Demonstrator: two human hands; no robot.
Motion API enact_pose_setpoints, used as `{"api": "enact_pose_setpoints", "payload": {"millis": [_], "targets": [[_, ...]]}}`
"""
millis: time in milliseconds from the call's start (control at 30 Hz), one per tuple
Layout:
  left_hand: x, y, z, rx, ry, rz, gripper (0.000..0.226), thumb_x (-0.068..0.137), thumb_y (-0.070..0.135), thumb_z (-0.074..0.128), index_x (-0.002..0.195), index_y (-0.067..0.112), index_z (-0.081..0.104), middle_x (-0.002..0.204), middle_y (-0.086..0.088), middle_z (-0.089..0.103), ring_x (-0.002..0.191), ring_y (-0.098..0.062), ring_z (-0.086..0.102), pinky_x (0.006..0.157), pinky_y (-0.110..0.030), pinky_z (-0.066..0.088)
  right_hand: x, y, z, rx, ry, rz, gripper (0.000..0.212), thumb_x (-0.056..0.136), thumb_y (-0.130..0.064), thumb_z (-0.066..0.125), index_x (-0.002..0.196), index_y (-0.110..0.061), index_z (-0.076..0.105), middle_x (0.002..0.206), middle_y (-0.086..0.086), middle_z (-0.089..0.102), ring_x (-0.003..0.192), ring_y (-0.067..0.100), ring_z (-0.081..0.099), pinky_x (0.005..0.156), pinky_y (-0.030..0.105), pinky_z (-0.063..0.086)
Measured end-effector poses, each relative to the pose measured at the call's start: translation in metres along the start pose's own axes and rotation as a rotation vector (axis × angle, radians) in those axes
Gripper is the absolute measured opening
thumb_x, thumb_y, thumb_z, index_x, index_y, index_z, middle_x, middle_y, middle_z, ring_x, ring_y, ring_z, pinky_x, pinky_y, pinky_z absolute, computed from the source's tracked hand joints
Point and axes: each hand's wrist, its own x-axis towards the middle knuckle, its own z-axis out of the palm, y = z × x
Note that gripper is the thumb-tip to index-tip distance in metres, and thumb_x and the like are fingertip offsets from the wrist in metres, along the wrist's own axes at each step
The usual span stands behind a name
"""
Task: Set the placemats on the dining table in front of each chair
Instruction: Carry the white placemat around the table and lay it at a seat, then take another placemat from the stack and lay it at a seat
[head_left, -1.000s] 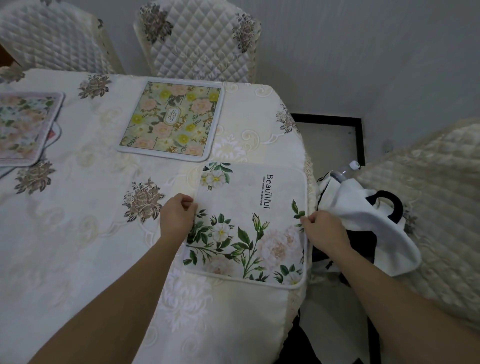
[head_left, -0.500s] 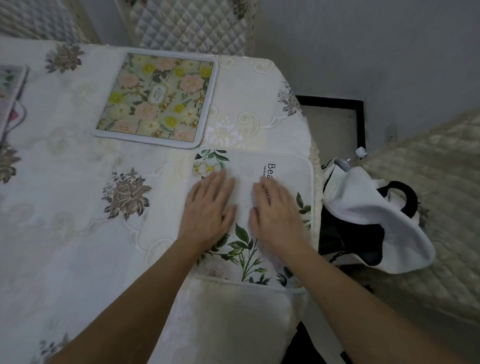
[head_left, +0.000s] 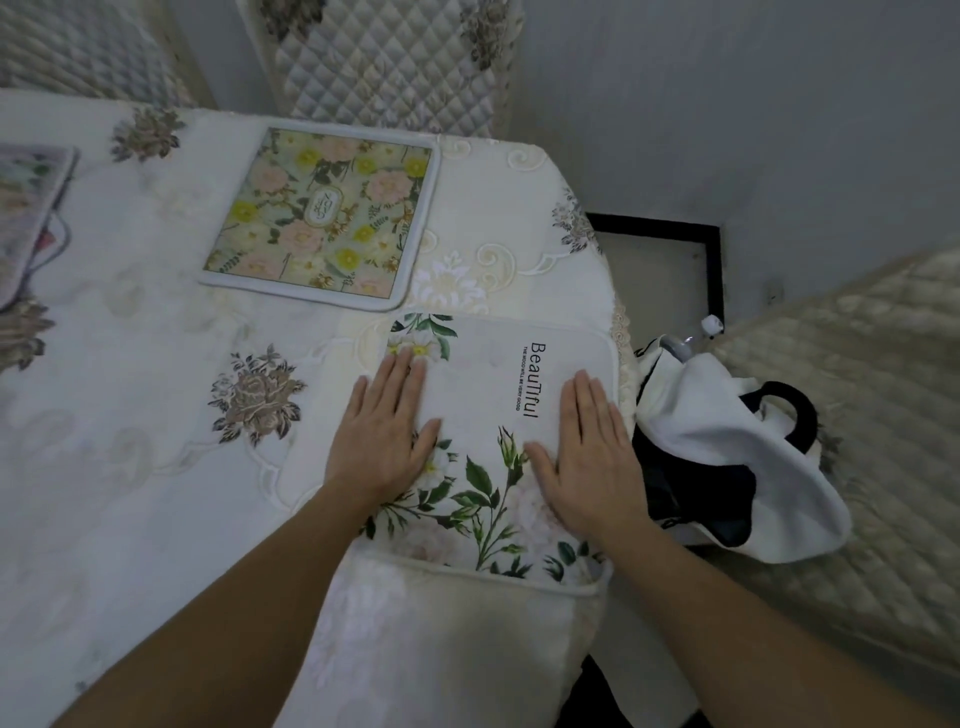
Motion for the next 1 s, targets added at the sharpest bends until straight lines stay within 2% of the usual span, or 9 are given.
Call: {"api": "enact_pose_setpoints", "payload": {"millis": [67,200,300,367,567,667,800,933,1000], "targets": [[-0.001,0.002,-0.005,0.013,-0.022,-0.03,0.07,0.098,0.057,0.01,0.154,0.021,-0.012,0.162,-0.001,-0.015,0.149,-0.016,-0.016,0.122,-0.045,0.006,0.002,0.0,-0.006,0.006,-0.027,-0.009,0.082,0.097,-0.062,0.017,0.153,-0.004,0.0,0.162,0.014,-0.003,0.149,0.024,-0.005,0.122,0.041,0.009],[-0.011,0.015,-0.029,-0.028,0.023,-0.04,0.068,0.097,0.056,0.016,0.155,0.026,-0.003,0.163,-0.002,-0.007,0.15,-0.02,-0.009,0.122,-0.045,0.004,0.001,0.006,-0.033,-0.003,-0.034,-0.062,0.078,0.096,-0.059,0.021,0.154,-0.007,0.008,0.162,0.012,0.011,0.149,0.027,0.008,0.121,0.042,0.012],[-0.022,0.031,-0.051,-0.042,0.06,-0.047,0.068,0.094,0.058,0.013,0.155,0.029,0.002,0.163,-0.001,-0.003,0.15,-0.019,-0.005,0.122,-0.043,0.002,-0.006,0.012,-0.058,-0.03,-0.024,-0.143,0.072,0.097,-0.056,0.018,0.154,-0.015,0.004,0.162,0.007,0.009,0.149,0.023,0.006,0.121,0.041,0.01],[-0.03,0.041,-0.063,-0.035,0.075,-0.068,0.068,0.093,0.058,0.013,0.155,0.03,0.006,0.164,0.0,0.001,0.15,-0.019,-0.002,0.122,-0.043,0.002,-0.01,0.014,-0.076,-0.027,0.009,-0.165,0.069,0.097,-0.054,0.018,0.154,-0.017,0.008,0.162,0.006,0.014,0.149,0.023,0.009,0.121,0.042,0.012],[-0.061,0.077,-0.104,0.024,0.202,-0.094,0.065,0.093,0.055,0.027,0.152,0.027,0.026,0.159,-0.002,0.027,0.147,-0.024,0.022,0.119,-0.047,0.02,-0.024,0.013,-0.12,0.006,0.162,-0.242,0.063,0.094,-0.046,0.035,0.147,-0.011,0.035,0.149,0.015,0.042,0.139,0.032,0.035,0.114,0.046,0.03],[-0.082,0.096,-0.118,0.033,0.255,-0.158,0.064,0.092,0.055,0.031,0.15,0.029,0.029,0.157,-0.001,0.031,0.145,-0.023,0.026,0.118,-0.048,0.023,-0.038,0.012,-0.133,0.041,0.183,-0.306,0.06,0.094,-0.04,0.049,0.146,-0.011,0.038,0.148,0.014,0.043,0.139,0.032,0.035,0.113,0.045,0.029],[-0.113,0.121,-0.124,0.04,0.285,-0.231,0.063,0.091,0.056,0.033,0.149,0.03,0.033,0.155,0.0,0.036,0.143,-0.024,0.031,0.118,-0.047,0.024,-0.057,0.01,-0.143,0.066,0.163,-0.384,0.061,0.095,-0.043,0.046,0.148,-0.015,0.034,0.151,0.01,0.039,0.141,0.029,0.031,0.116,0.043,0.025],[-0.15,0.138,-0.126,0.04,0.299,-0.328,0.063,0.092,0.058,0.032,0.149,0.031,0.032,0.154,0.001,0.037,0.142,-0.024,0.032,0.117,-0.047,0.025,-0.076,0.003,-0.147,0.089,0.182,-0.496,0.06,0.093,-0.041,0.048,0.146,-0.015,0.038,0.147,0.011,0.044,0.138,0.029,0.036,0.115,0.044,0.029],[-0.172,0.143,-0.126,0.043,0.315,-0.375,0.062,0.092,0.058,0.032,0.147,0.03,0.034,0.152,0.001,0.041,0.14,-0.025,0.035,0.115,-0.046,0.028,-0.085,-0.003,-0.145,0.077,0.141,-0.555,0.06,0.094,-0.041,0.046,0.147,-0.017,0.035,0.149,0.01,0.041,0.14,0.027,0.033,0.116,0.044,0.028]]}}
